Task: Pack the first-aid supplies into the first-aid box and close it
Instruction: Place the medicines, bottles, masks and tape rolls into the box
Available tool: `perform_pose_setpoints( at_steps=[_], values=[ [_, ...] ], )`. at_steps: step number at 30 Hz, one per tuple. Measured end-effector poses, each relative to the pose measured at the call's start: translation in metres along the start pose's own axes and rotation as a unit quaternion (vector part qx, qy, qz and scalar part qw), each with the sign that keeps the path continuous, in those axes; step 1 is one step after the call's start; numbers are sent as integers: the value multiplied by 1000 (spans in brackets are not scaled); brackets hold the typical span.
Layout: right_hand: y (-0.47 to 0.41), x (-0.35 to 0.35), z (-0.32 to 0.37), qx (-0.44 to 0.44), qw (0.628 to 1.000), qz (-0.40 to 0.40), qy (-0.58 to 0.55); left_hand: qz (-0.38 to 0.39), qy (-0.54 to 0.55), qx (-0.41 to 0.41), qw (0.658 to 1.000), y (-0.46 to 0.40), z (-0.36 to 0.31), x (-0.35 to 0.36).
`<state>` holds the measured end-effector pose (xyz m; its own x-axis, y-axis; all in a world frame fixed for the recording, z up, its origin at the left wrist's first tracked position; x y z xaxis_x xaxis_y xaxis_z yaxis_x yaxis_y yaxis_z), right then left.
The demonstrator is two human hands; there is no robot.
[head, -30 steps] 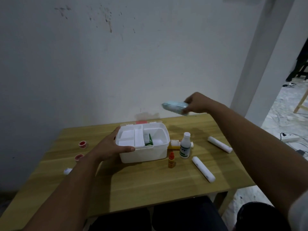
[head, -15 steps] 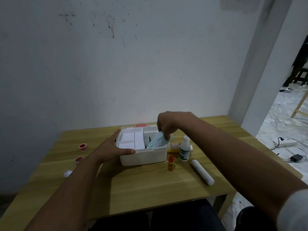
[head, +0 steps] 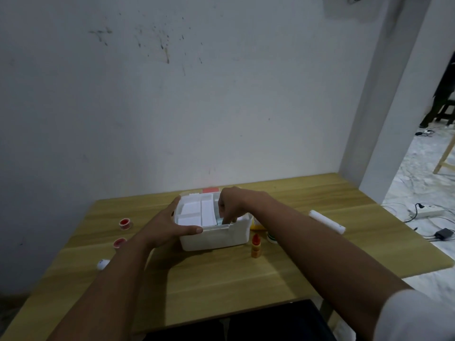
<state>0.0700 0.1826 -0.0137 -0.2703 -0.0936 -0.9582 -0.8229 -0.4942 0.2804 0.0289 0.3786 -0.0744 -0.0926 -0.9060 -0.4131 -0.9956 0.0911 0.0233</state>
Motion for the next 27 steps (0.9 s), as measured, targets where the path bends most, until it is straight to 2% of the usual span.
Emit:
perform_pose_setpoints(
  at_steps=[7, 10, 14, 18, 20, 25, 27],
  values=[
    [-7, 8, 6, 30, 999, -8, -39, -2, -16, -3, 1000, 0, 3, -1],
    [-5, 5, 6, 25, 996, -9, -89, -3, -17, -7, 1000, 0, 4, -1],
    [11, -27, -21, 38, 989, -73, -120, -7, -1, -10, 1000, 1, 4, -2],
    [35, -54, -62, 60, 985, -136, -89, -8, 4, -16, 1000, 1, 5, -1],
    [48, -55, -82, 90, 987, -115, -62, -12, 7, -20, 1000, 3, 4, -1],
    [80, -19, -109, 157, 986, 62, -19, -15, 21, -20, 999, 7, 0, -1],
    [83, -11, -109, 161, 984, 63, -38, -19, 26, -21, 999, 9, -2, -1]
  ],
)
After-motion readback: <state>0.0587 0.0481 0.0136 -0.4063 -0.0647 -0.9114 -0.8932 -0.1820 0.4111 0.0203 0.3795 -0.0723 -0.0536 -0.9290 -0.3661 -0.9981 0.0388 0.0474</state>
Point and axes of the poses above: each hand's wrist, its own y-axis away from the middle knuckle, its own x-axis out of the palm, z = x × y, the point moved 7 cm from there along -y, towards the middle knuckle, and after that the axes turned 13 degrees about y, right-handed, at the moved point
